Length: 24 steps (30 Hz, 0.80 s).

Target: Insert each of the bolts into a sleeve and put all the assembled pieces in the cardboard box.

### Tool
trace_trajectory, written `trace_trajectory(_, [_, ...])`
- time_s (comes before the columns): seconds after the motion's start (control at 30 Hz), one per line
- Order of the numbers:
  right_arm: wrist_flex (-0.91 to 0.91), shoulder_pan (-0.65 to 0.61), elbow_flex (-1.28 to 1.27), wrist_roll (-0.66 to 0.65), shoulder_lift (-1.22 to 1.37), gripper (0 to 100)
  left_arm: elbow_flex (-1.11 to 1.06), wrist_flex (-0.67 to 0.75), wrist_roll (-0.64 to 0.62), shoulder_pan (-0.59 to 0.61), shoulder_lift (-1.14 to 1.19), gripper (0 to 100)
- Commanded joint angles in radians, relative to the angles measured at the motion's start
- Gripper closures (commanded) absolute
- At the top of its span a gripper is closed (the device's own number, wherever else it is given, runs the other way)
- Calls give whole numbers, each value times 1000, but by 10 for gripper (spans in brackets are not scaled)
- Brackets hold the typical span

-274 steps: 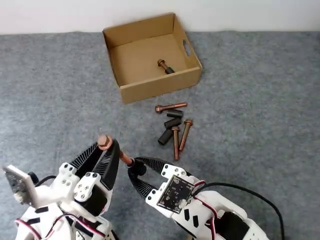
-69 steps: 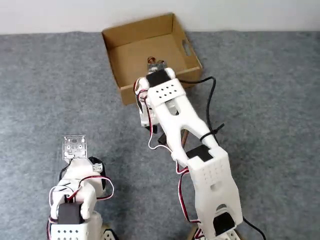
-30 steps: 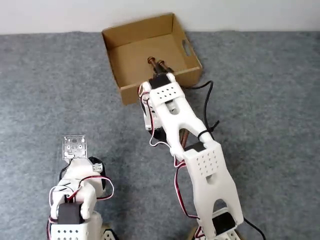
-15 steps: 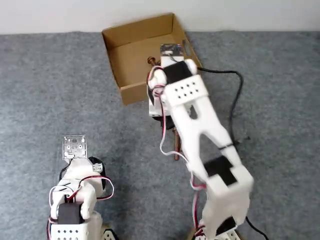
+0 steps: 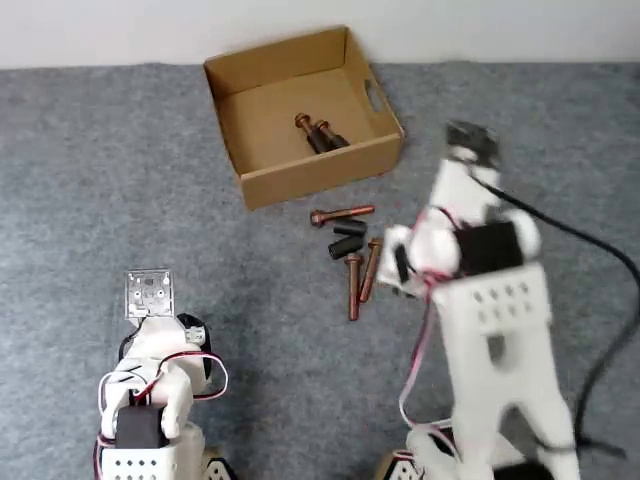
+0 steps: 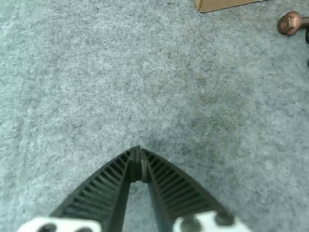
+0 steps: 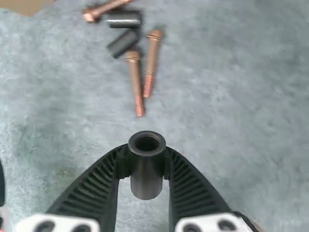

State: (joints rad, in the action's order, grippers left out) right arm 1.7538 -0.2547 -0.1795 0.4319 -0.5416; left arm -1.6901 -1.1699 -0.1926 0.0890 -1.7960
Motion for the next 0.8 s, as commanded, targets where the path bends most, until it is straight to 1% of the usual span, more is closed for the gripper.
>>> trace_trajectory(0.0, [2,88,-123,11,-189,991,5,23,15,2,-8,995])
trace_trajectory(0.17, [-44,163,-330,8,-475,991,21,74,83,11,-8,995])
trace_trajectory(0.27, [-51,185,-479,8,-638,991,110,80,91,2,-5,995])
trace_trajectory(0.33, [-91,225,-549,5,-737,991,177,74,89,-6,-2,995])
trace_trajectory(0.4, [-127,249,-608,2,-817,991,251,35,89,-17,0,995])
trace_trajectory(0.5, [-151,252,-709,-15,-912,991,355,-38,87,-68,0,995])
trace_trajectory(0.57, [-179,254,-726,-17,-958,991,414,-71,75,-95,11,995])
trace_trajectory(0.67, [-188,251,-764,-17,-992,991,503,-77,18,-107,114,995])
trace_trajectory(0.77, [-188,252,-853,-14,-1017,991,610,-77,-38,-109,318,995])
